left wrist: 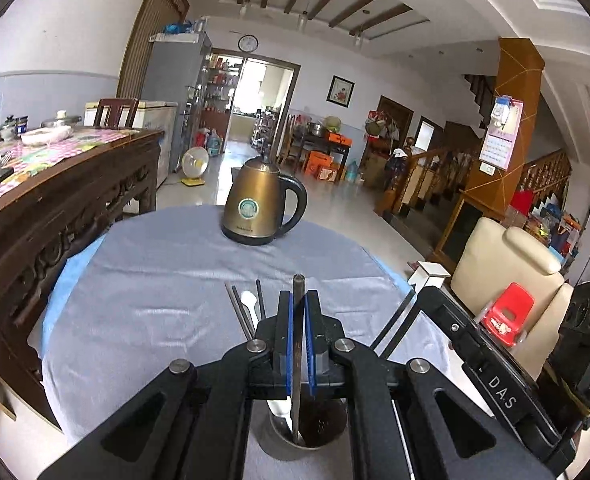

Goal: Organize utensils

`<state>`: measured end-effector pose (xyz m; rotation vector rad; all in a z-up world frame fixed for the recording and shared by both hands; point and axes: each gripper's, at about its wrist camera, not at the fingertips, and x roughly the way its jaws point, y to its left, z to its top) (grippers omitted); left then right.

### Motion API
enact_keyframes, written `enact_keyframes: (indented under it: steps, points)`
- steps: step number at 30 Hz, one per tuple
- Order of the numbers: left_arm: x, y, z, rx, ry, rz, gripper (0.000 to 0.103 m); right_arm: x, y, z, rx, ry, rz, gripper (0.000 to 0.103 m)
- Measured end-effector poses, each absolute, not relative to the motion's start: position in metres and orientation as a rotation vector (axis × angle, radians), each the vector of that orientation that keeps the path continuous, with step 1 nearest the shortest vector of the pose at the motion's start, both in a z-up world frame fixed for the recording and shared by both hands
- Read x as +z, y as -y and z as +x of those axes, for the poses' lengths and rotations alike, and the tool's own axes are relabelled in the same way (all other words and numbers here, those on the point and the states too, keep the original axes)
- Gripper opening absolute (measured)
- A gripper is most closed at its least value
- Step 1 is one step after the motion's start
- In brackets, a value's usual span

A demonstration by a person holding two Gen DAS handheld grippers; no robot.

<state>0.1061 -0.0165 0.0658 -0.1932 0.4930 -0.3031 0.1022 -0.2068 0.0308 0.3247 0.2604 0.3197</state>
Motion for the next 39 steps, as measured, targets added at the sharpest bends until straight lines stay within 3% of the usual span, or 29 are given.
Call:
enact_keyframes:
  steps: [3, 5, 7, 9, 18, 25, 39]
  points:
    - [0.068, 0.014, 0.101, -0.315, -0.497, -0.209, 0.008, 0.031, 0.21, 0.101, 0.361, -0.289, 0.354, 0.011]
    - [0.069, 0.01, 0.098, -0.315, -0.492, -0.221, 0.024, 0.034, 0.213, 0.099, 0.367, -0.282, 0.36, 0.014]
    - [0.07, 0.007, 0.095, -0.302, -0.479, -0.224, 0.029, 0.038, 0.215, 0.097, 0.369, -0.272, 0.376, 0.041]
    - [0.072, 0.001, 0.095, -0.286, -0.47, -0.226, 0.03, 0.04, 0.221, 0.093, 0.349, -0.237, 0.398, 0.05]
    - [0.064, -0.031, 0.108, -0.194, -0.497, -0.279, 0.033, 0.043, 0.264, 0.095, 0.217, -0.189, 0.464, 0.049]
    - [0.047, -0.045, 0.114, -0.134, -0.541, -0.286, 0.046, 0.028, 0.291, 0.107, 0.142, -0.248, 0.503, 0.049]
    - [0.012, -0.063, 0.126, -0.051, -0.659, -0.315, 0.049, -0.006, 0.33, 0.119, 0.035, -0.375, 0.574, 0.049]
